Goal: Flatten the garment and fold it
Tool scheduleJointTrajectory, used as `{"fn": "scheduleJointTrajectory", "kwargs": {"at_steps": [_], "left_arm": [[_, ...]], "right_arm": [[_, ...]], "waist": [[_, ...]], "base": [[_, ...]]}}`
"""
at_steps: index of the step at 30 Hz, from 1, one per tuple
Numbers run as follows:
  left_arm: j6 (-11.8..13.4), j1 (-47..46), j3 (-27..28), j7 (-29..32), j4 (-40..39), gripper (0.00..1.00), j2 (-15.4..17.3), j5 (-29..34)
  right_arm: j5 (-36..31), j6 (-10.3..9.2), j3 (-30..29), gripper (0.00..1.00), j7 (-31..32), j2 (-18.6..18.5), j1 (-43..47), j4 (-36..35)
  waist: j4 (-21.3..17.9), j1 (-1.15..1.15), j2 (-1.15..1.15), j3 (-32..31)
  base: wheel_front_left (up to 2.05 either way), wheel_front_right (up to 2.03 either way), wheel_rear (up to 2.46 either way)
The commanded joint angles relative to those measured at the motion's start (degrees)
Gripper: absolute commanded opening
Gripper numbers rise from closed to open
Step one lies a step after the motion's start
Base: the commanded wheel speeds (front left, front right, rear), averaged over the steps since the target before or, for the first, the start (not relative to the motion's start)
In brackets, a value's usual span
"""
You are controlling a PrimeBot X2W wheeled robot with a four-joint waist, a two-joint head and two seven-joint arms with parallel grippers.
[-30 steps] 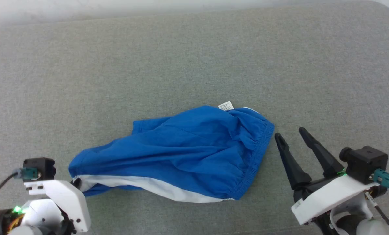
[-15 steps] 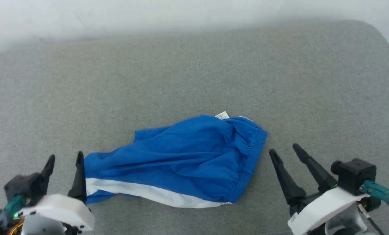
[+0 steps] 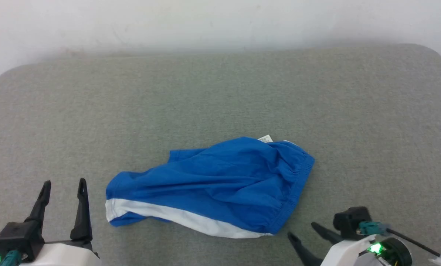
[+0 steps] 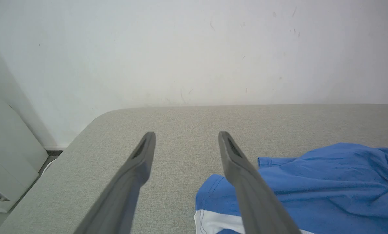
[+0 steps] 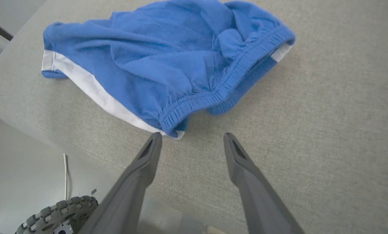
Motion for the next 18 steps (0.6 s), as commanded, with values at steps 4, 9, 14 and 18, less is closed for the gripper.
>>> {"fn": "scheduleJointTrajectory", "kwargs": {"at_steps": [4,9,14,18], "left_arm": [[0.16,0.1,-0.87,0.5,-0.66,1.0,0.21,0.93],[0.01,-1.4,-2.08,0.58,-0.26,1.0,-0.48,1.05],[-0.03,-2.24,-2.51,0.39,0.39,1.0,-0.88,0.87],[0.06,-2.61,-2.5,0.12,0.75,1.0,-1.04,0.72]], "right_arm": [[1.72,-0.05,2.8,1.0,3.39,-1.85,-1.61,2.83],[2.49,-0.05,5.4,1.0,3.71,-2.69,-5.91,8.49],[2.3,-0.05,7.53,1.0,1.15,-1.56,-11.16,15.36],[1.91,-0.05,8.34,1.0,0.1,-0.09,-15.1,21.57]], "waist": [[3.2,0.01,0.0,0.27],[4.91,0.01,0.0,1.31],[5.18,0.01,0.0,2.97],[4.87,0.01,0.0,4.46]], "base": [[0.0,0.0,0.0],[0.0,0.0,0.0],[0.0,0.0,0.0],[0.0,0.0,0.0]]}}
